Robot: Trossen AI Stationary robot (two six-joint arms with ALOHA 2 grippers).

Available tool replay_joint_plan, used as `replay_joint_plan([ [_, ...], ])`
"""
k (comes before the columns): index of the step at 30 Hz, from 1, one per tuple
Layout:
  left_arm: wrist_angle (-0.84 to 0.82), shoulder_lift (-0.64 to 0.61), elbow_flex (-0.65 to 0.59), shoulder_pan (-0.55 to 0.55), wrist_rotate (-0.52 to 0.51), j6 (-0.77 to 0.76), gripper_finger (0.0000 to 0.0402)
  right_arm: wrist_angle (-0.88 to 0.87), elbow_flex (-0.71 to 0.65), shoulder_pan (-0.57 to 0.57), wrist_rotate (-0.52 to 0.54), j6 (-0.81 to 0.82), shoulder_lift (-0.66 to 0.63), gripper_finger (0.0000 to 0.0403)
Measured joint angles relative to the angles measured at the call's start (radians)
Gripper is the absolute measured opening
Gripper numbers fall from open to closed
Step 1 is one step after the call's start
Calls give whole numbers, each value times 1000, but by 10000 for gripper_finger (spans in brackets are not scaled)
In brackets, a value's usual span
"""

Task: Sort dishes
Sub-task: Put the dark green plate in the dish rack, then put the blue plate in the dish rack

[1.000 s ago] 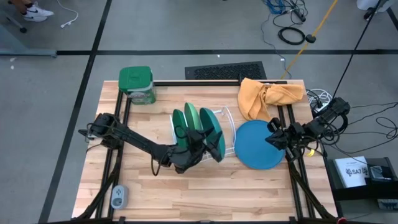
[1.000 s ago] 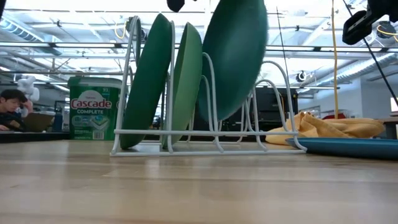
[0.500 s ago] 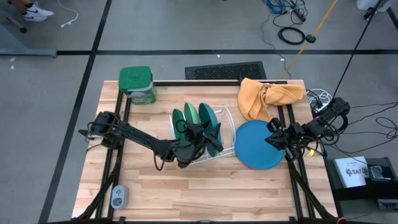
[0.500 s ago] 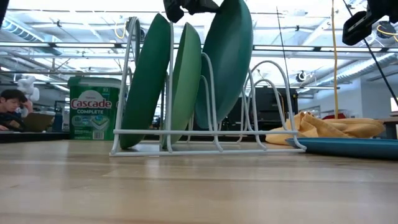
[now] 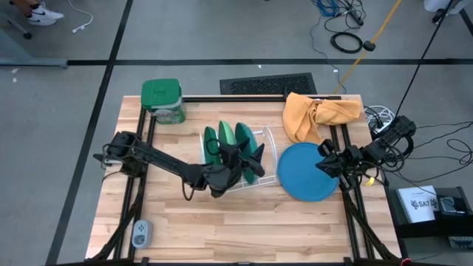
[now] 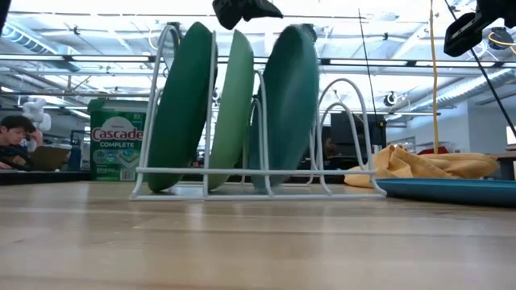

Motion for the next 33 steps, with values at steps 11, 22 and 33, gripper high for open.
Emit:
replay_joint_plan([
  [11, 159, -7, 0, -27, 12, 177, 309, -43, 0, 0, -1, 3, 0, 4],
  [22, 344, -124, 48, -230, 99, 707, 309, -456, 70, 0, 56, 231, 17, 120],
  [33, 330, -145, 48, -385, -99, 872, 309, -1034, 360, 1, -21, 638, 476, 182],
])
